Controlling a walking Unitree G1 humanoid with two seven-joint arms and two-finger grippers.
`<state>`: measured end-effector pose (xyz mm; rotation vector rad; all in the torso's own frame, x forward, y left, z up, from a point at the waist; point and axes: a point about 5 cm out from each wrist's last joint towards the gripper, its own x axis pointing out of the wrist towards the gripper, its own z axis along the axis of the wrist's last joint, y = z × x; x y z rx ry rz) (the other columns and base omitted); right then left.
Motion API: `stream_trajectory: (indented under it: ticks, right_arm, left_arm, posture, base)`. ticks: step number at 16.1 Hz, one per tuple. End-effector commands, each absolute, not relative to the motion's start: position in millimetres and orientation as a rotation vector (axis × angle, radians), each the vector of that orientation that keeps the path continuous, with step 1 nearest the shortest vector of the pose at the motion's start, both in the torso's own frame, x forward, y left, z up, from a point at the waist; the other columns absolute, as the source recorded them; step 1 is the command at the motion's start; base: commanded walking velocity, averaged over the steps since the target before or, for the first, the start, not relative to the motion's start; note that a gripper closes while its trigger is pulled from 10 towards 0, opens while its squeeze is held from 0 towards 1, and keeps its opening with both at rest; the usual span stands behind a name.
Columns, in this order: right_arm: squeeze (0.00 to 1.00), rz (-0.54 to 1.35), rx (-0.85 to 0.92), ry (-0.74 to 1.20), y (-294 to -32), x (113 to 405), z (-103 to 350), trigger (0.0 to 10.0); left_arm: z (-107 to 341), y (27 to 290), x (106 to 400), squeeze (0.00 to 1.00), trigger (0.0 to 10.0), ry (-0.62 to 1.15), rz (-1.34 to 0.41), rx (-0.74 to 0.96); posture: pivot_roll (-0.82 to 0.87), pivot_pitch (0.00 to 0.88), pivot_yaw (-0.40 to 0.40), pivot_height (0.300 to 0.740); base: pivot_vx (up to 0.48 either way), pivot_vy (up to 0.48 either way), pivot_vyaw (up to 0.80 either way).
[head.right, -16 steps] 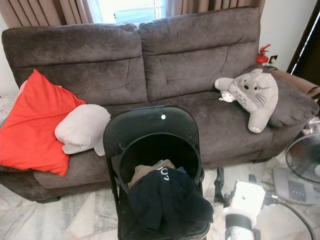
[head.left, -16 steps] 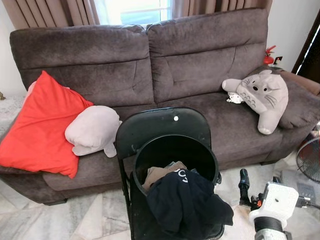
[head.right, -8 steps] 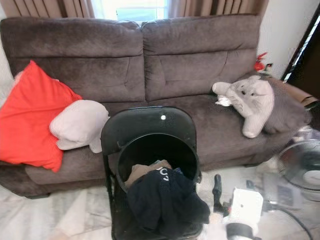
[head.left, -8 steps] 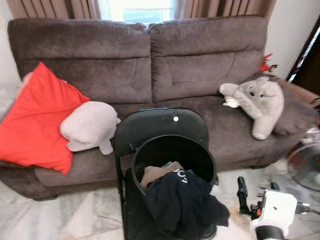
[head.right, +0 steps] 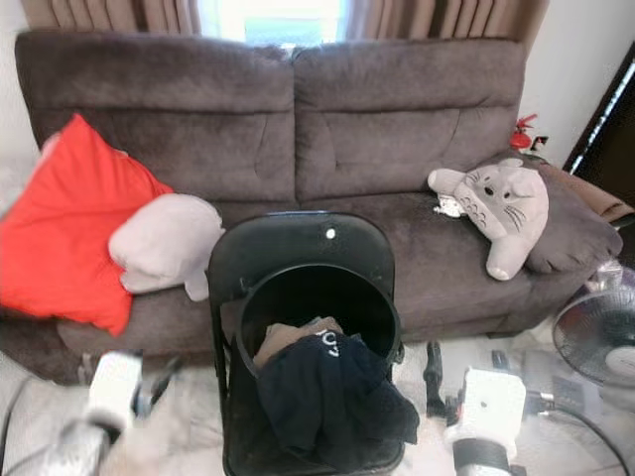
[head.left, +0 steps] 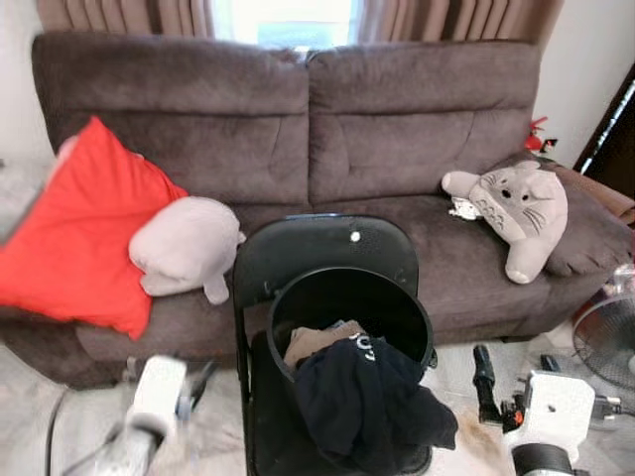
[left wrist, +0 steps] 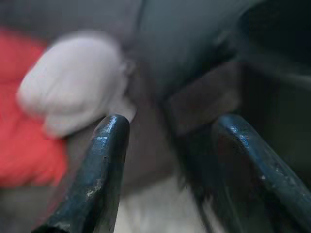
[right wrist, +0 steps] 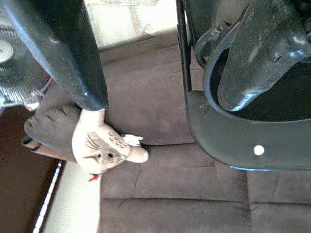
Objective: Hang hanger
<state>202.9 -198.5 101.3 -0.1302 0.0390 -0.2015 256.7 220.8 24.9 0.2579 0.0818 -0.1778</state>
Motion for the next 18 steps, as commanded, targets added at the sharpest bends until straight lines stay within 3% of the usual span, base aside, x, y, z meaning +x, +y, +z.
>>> stream_trajectory:
  ticks: [1, 6, 9, 10, 13, 18]
  right_arm:
    - [0.00, -0.210, -0.137, 0.035, -199.2, 202.0, 103.1, 10.0]
    - [0.00, -0.230, -0.125, 0.020, -196.1, 204.6, 103.5, 10.0]
    - [0.00, -0.235, -0.114, 0.012, -191.7, 207.4, 103.4, 10.0]
    - [0.00, -0.231, -0.102, 0.013, -186.7, 207.1, 102.3, 10.0]
    - [0.00, -0.225, -0.100, 0.014, -183.0, 206.2, 101.9, 10.0]
    - [0.00, -0.209, -0.109, 0.013, -183.9, 210.2, 101.6, 10.0]
  left_arm:
    - [7.8, 214.9, 239.2, 0.00, 10.0, 0.148, -0.229, 0.238]
    - [2.1, 236.5, 228.0, 0.00, 10.0, 0.239, -0.235, 0.353]
    - [-29.8, 274.7, 196.8, 0.00, 10.0, 0.538, -0.081, 0.377]
    - [-45.8, 285.1, 174.3, 0.00, 10.0, 0.689, -0.031, 0.350]
    - [-60.8, 289.9, 148.9, 0.00, 10.0, 0.824, 0.013, 0.283]
    - [-63.5, 268.3, 161.2, 0.00, 10.0, 0.783, -0.037, 0.210]
  posture:
    - [-0.06, 0.000, 0.008, 0.740]
    - [-0.05, 0.000, 0.044, 0.740]
    - [-0.04, 0.000, 0.058, 0.740]
    - [-0.04, 0.000, 0.058, 0.740]
    - [-0.06, 0.000, 0.064, 0.740]
    - [-0.05, 0.000, 0.045, 0.740]
  base:
    - [0.000, 0.000, 0.00]
    - [0.000, 0.000, 0.00]
    - [0.000, 0.000, 0.00]
    - [0.000, 0.000, 0.00]
    - [0.000, 0.000, 0.00]
    - [0.000, 0.000, 0.00]
